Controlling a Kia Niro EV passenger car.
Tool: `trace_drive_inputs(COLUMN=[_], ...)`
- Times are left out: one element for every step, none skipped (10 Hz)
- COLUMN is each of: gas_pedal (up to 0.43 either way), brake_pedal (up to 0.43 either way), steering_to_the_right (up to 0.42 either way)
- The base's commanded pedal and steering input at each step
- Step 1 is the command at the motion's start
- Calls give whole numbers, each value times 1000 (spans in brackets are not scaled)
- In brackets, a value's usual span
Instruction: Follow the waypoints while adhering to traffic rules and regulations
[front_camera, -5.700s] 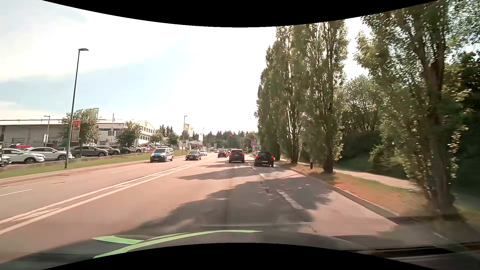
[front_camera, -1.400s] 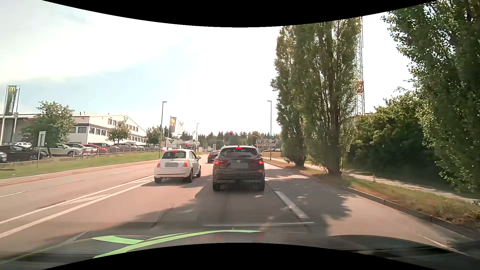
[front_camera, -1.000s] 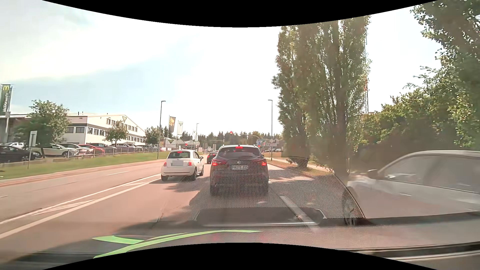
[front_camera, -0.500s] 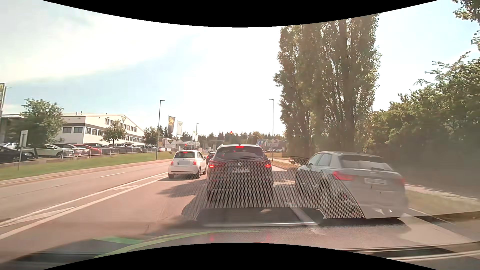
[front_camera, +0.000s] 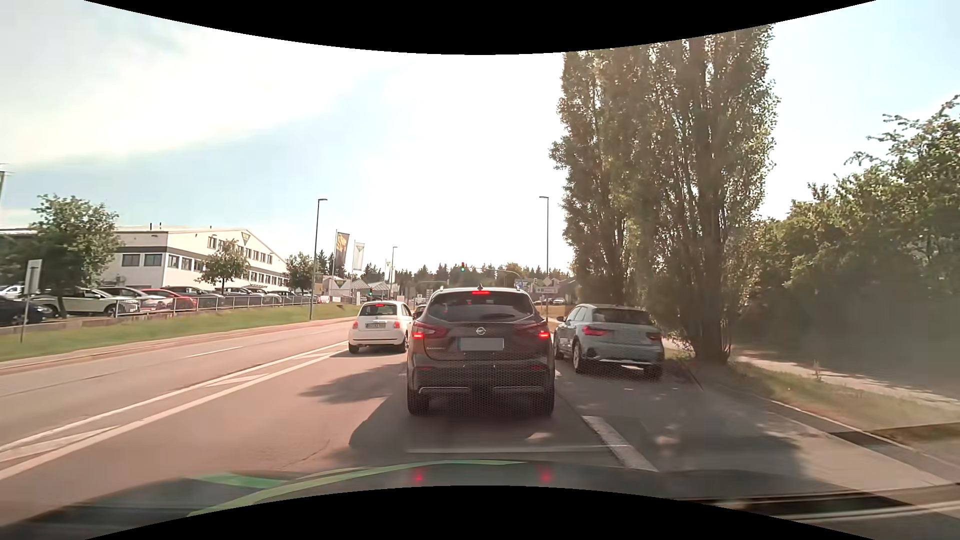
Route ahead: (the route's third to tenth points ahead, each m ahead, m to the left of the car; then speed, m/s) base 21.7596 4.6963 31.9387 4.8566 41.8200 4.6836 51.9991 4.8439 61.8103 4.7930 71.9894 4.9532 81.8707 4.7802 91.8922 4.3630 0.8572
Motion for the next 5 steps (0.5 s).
trace_drive_inputs(gas_pedal=[0, 0, 0, 0, 0], brake_pedal=[183, 183, 183, 183, 183], steering_to_the_right=[0, 0, 0, 0, 1])
